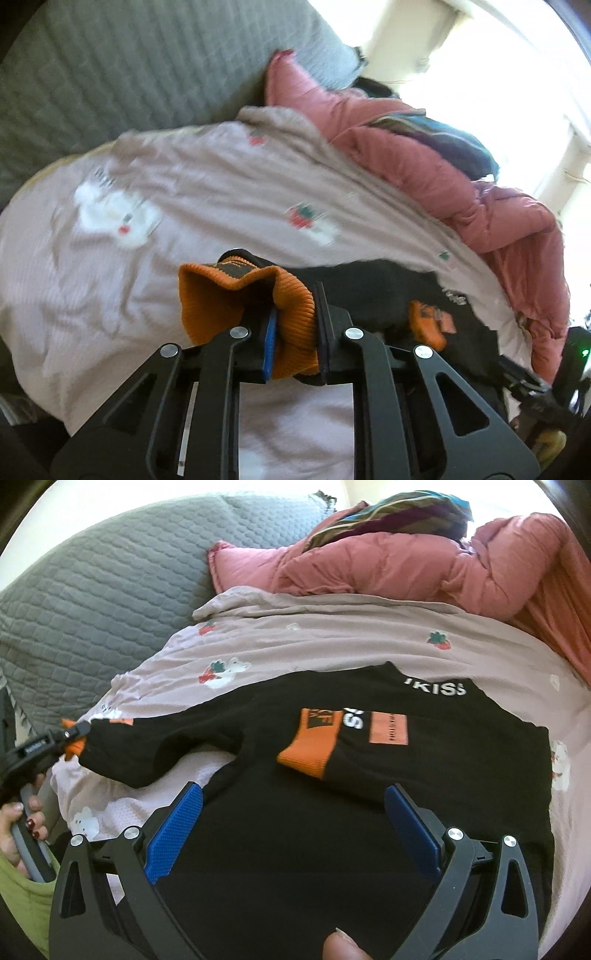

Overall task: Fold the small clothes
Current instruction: 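Close the left gripper on the orange cuff and lift it, then carry the sleeve across the shirt with the left gripper while the right gripper grasps its cuff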

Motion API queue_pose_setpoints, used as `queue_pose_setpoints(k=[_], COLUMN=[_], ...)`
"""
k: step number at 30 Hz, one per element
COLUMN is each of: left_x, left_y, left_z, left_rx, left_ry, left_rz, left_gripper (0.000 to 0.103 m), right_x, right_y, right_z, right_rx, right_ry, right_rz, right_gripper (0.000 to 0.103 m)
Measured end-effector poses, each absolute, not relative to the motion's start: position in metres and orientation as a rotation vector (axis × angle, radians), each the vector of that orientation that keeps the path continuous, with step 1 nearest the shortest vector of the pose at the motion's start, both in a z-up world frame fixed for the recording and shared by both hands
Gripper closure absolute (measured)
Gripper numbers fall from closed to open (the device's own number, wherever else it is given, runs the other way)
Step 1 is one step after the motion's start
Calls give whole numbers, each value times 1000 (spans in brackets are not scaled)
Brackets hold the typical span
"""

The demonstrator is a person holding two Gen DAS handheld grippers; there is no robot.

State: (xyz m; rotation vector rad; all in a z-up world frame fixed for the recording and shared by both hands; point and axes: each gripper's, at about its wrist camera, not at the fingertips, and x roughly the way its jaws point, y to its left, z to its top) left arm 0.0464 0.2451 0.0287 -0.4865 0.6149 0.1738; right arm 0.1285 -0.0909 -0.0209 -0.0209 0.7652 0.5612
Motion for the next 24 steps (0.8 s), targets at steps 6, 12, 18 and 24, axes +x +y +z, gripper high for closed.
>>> queue_pose_setpoints(k=[6,12,18,24], left_x=[70,90,110,124], left_y=[198,145,87,18], left_z=[69,99,126,137], left_rx=[-407,-338,-261,-160], left_ry=[572,535,505,499], left_rz=[68,-37,-144,-278], left_gripper=[94,94,94,94], right_x=[130,132,134,133], right_y=[-121,-157,-196,-239], right_z=[-17,-14,-11,-6], right_rx=[26,88,151,215], right_ry=[738,722,701,669], right_rz=[531,496,446,385], right_gripper=[5,5,5,5])
